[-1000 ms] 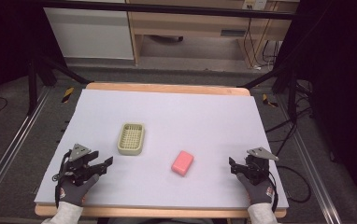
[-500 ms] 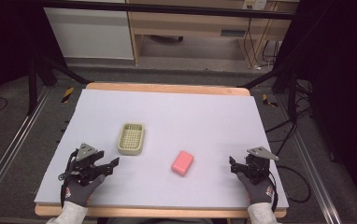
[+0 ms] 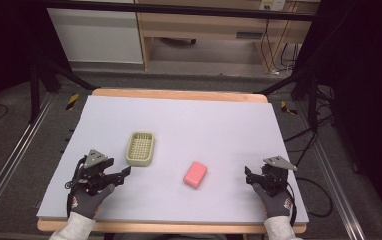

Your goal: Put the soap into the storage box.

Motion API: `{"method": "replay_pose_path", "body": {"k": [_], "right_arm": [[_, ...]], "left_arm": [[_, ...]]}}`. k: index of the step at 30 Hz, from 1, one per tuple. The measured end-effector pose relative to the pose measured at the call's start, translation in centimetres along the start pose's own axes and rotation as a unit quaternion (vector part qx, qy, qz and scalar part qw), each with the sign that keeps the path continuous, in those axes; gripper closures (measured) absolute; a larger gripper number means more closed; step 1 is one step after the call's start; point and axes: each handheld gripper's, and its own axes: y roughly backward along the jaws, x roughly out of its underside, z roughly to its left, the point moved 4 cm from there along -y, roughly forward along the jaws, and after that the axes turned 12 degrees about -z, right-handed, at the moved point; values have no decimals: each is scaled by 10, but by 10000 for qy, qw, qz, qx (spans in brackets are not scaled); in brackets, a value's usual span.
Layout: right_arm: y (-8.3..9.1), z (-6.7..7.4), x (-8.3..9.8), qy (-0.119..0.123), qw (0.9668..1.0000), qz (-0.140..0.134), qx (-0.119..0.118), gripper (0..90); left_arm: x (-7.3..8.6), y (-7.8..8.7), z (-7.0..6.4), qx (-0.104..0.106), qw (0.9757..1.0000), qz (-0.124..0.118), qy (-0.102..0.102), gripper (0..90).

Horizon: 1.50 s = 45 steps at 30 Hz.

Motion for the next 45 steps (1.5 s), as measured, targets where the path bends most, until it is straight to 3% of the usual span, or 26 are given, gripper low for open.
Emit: {"method": "replay_pose_path", "body": {"k": [11, 20, 29, 45], "right_arm": [[-2, -3, -3, -50, 10000, 1, 56, 122], [-1, -3, -3, -60, 10000, 6, 55, 122], [0, -4, -4, -111, 9999, -22, 75, 115], [0, -3, -3, -79, 9999, 6, 83, 104]], "left_arm": [[-19, -4, -6, 86, 9999, -122, -24, 255], [-35, -14, -28, 303, 9993, -189, -136, 246], [-39, -26, -44, 412, 9989, -164, -170, 242], [-45, -47, -75, 621, 9971, -60, -426, 233]]}}
